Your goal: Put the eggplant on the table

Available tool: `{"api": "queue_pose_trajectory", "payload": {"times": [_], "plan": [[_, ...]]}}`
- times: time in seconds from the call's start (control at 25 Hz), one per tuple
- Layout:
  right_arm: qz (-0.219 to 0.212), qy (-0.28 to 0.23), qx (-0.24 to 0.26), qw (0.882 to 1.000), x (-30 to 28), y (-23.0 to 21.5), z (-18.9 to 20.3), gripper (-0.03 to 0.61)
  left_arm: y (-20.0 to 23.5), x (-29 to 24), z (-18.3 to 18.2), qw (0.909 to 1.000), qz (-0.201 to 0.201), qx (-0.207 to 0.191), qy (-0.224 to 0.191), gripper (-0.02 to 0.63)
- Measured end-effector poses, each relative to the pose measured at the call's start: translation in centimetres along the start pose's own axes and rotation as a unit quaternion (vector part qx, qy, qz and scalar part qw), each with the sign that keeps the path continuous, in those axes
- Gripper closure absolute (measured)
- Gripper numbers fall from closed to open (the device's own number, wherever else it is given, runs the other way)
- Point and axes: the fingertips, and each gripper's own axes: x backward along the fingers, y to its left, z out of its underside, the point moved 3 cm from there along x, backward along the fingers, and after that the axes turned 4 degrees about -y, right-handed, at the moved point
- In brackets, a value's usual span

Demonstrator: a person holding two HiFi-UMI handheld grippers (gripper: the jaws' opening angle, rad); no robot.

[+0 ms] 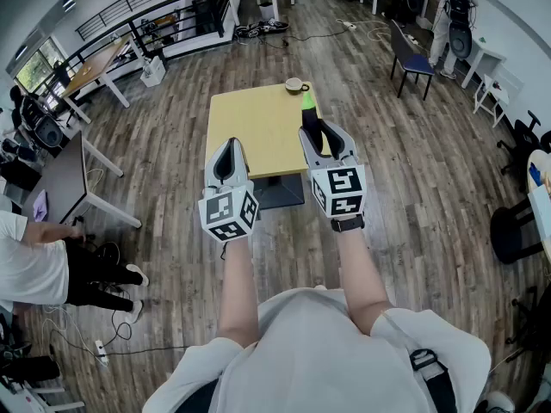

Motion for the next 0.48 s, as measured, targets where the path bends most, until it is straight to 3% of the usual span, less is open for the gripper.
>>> {"api": "queue_pose_trajectory", "payload": {"times": [0.32, 0.48], "plan": [[-0.020, -0.006, -0.010, 1.000, 0.1, -2.6, 0.7, 0.413, -3.2, -1.8, 0.8, 0.9999, -0.009, -0.005, -0.005, 0.604], [-0.033, -0.003, -0.002, 0.999, 0.0, -3.8, 1.7, 0.413, -4.3, -2.3, 2.3, 0.9997, -0.016, -0.008, 0.014, 0.604]]}}
